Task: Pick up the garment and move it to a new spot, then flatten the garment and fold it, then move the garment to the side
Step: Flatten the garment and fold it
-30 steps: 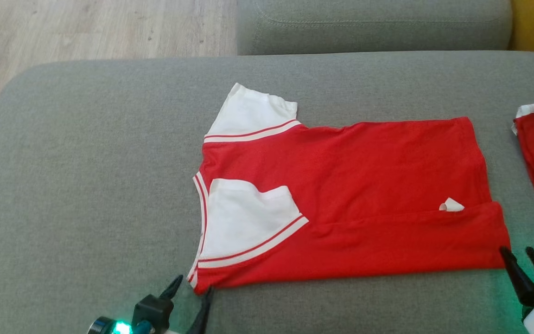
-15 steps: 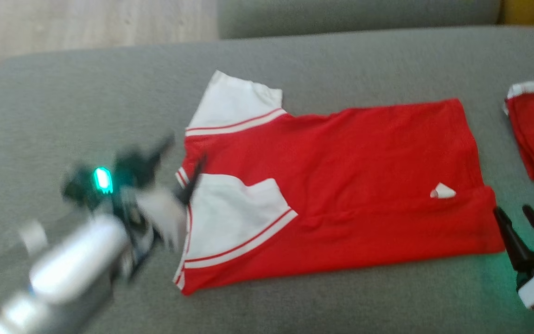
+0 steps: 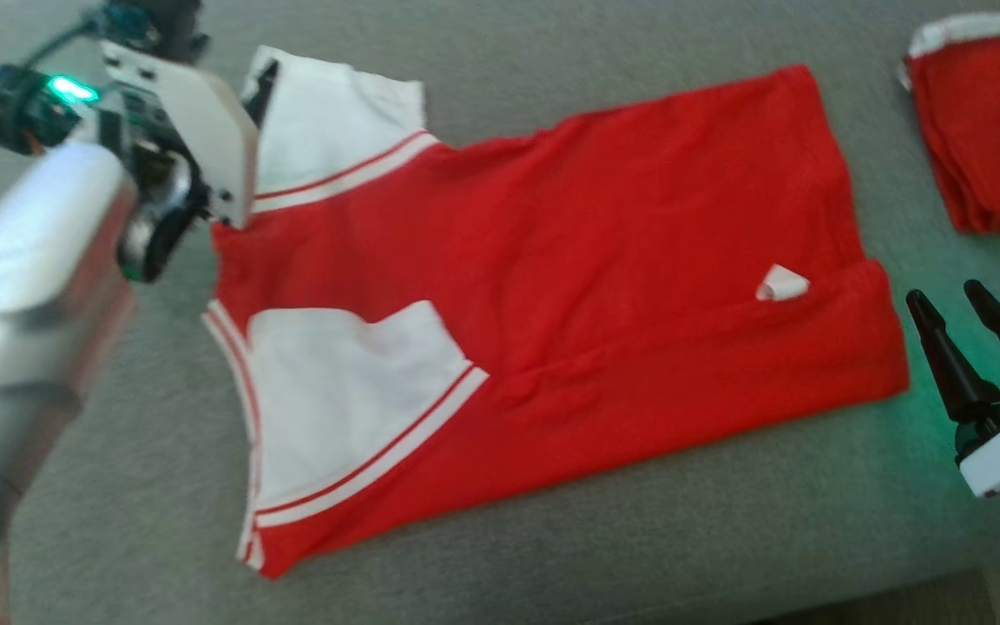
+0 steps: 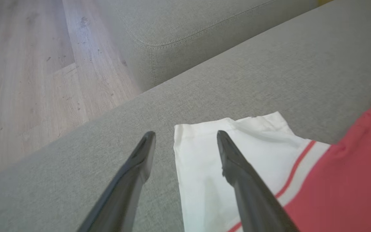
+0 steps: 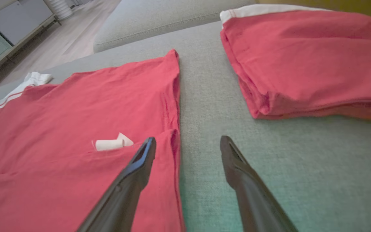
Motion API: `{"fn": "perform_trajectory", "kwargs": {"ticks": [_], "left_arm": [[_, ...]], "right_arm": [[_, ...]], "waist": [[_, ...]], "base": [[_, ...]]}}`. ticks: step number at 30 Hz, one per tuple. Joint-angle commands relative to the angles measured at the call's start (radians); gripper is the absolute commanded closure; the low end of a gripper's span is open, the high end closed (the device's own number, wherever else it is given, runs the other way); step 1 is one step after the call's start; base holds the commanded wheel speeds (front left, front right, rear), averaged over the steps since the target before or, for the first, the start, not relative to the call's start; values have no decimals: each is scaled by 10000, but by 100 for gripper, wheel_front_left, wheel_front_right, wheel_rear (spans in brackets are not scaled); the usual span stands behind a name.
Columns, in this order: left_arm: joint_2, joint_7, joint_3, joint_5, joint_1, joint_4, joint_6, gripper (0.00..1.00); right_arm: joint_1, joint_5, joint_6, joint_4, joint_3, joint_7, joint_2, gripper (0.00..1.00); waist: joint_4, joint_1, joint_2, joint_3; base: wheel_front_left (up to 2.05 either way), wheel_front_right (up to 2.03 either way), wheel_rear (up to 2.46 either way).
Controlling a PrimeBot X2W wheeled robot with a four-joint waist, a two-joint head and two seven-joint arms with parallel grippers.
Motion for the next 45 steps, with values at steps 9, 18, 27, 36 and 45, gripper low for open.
{"fn": "perform_trajectory", "kwargs": {"ticks": [9, 18, 27, 36, 45], "left_arm": [[594, 212, 288, 307, -1312, 1657, -298, 0], [655, 110, 119, 478, -1547, 2653, -370, 0], [496, 398, -24, 320, -1660, 2888, -824, 100], [180, -212, -236, 425, -1703, 2734, -1061, 100], [-222, -622, -468, 471, -1862, 2355, -1282, 100]], "right_arm": [[-507, 118, 65, -125, 447, -268, -227, 0], [-789, 398, 65, 202, 872, -606, -269, 0], [-1034, 628, 65, 408, 1077, -809, -437, 0], [-2202, 978, 65, 88, 1608, 112, -757, 0], [-4907, 739, 65, 1141, 2918, 2099, -433, 0]], "waist": [[-1200, -3, 0, 983], [-1529, -3, 0, 1202], [-1528, -3, 0, 1240], [-937, -3, 0, 661], [0, -3, 0, 457]], "base": [[0, 0, 0], [0, 0, 0], [0, 0, 0], [0, 0, 0], [0, 0, 0]]}}
